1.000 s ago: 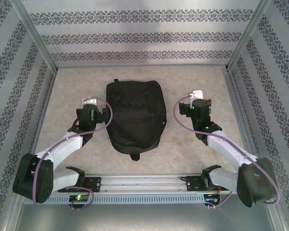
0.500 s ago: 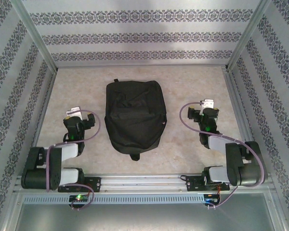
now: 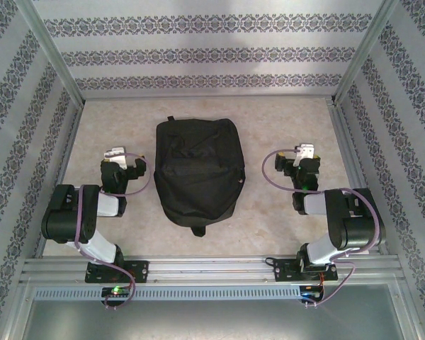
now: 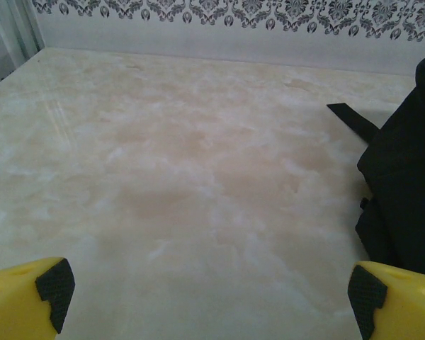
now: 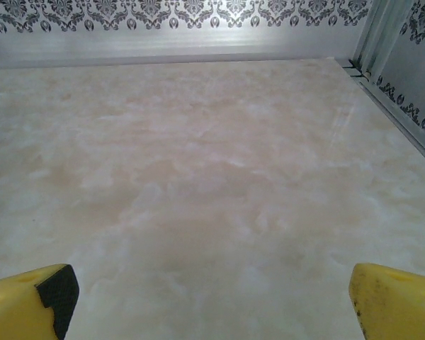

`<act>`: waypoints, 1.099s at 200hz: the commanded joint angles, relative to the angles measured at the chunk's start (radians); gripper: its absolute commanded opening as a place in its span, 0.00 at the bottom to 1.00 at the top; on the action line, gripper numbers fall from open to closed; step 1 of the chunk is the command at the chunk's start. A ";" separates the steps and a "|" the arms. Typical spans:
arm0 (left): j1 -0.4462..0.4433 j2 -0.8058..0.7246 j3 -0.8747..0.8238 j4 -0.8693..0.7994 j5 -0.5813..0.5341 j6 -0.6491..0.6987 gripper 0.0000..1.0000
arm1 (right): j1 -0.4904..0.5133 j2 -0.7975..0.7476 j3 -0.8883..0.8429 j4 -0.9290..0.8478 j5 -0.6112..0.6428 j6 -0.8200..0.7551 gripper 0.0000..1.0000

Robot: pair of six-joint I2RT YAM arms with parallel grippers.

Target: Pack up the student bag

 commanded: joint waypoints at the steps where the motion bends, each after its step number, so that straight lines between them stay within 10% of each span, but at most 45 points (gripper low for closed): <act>1: -0.015 -0.011 0.015 -0.049 -0.009 0.025 1.00 | 0.006 -0.010 0.027 -0.033 -0.049 -0.016 0.98; 57: -0.006 0.049 -0.187 0.392 -0.092 -0.022 1.00 | 0.006 -0.013 0.028 -0.040 -0.060 -0.023 0.98; 220: -0.003 0.038 -0.193 0.389 -0.078 -0.021 1.00 | 0.012 -0.015 0.024 -0.033 -0.051 -0.029 0.98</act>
